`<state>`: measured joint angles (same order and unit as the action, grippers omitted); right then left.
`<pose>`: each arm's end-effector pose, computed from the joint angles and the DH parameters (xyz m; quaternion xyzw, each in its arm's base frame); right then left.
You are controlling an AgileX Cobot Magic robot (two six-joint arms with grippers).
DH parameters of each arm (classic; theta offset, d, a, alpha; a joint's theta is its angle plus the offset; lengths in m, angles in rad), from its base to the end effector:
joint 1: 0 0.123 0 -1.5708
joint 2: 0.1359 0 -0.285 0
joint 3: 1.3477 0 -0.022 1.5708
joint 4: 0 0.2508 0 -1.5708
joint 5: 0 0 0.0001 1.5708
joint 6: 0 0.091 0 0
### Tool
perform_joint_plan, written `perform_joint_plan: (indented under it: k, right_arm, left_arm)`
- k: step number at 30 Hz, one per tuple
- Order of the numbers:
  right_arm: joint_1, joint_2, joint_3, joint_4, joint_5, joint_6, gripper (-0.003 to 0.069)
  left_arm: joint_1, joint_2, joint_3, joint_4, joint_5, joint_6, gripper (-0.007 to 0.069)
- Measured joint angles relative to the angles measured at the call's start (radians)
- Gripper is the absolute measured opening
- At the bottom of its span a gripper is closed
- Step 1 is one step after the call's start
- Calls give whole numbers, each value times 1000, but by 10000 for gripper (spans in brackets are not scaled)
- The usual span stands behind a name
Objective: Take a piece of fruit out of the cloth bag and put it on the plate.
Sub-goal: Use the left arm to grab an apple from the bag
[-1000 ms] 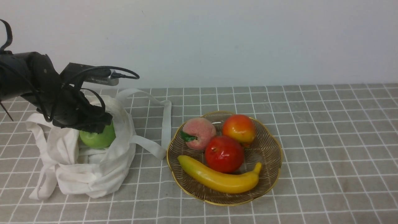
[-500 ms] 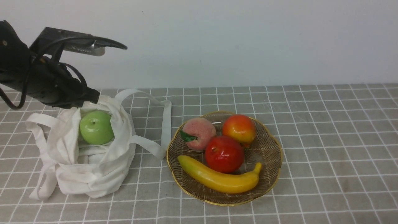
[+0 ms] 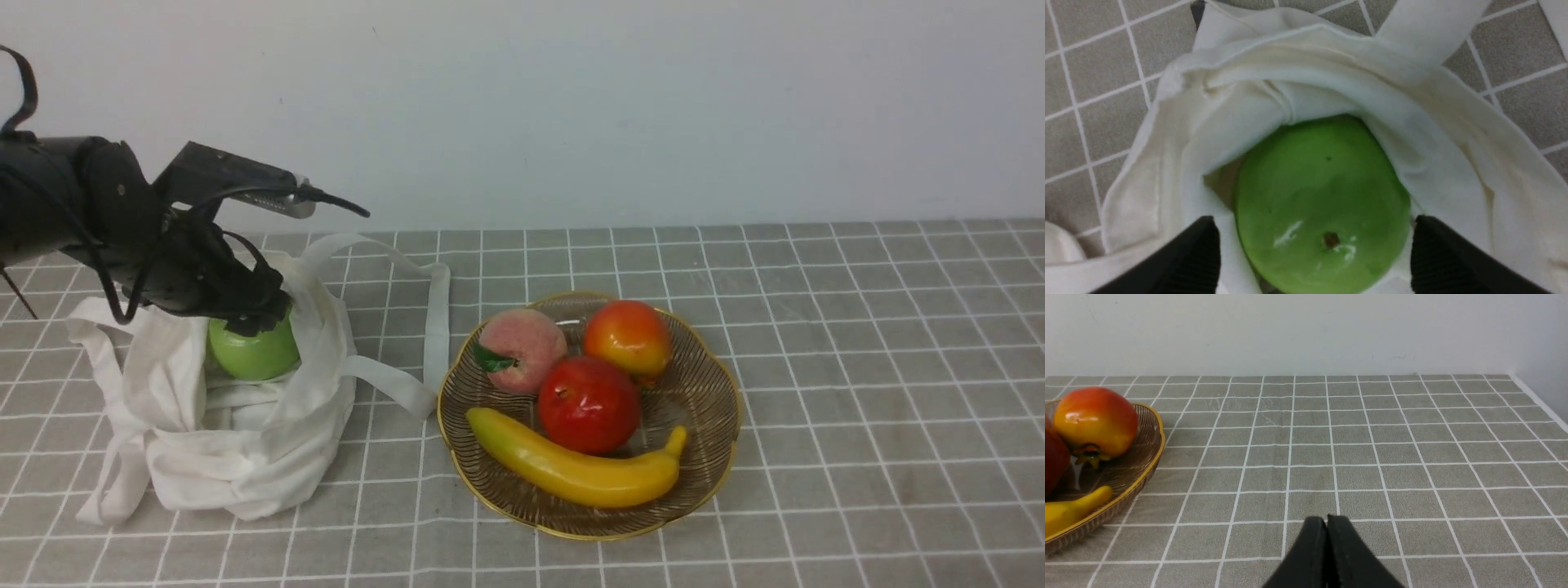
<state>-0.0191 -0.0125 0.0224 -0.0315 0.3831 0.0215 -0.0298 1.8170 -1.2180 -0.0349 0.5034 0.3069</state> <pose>0.0522 -0.0021 0.1719 0.0081 0.8065 -0.0127 0.5911 0.3834 -0.0130 0.2065 0.1489 0.9500 0.0257 0.2733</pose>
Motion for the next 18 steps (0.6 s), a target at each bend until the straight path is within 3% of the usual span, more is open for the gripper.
perform_joint_plan:
  k: [1, 5, 18]
  right_arm:
    - [0, 0, 0, 0, 0, 0, -18]
    - [0, 0, 0, 0, 0, 0, -18]
    - [0, 0, 0, 0, 0, 0, -18]
  left_arm:
    - [0, 26, 0, 0, -12, -2, 624]
    - [-2, 70, 0, -11, -18, -6, 652]
    - [-3, 77, 0, -4, -62, -6, 643]
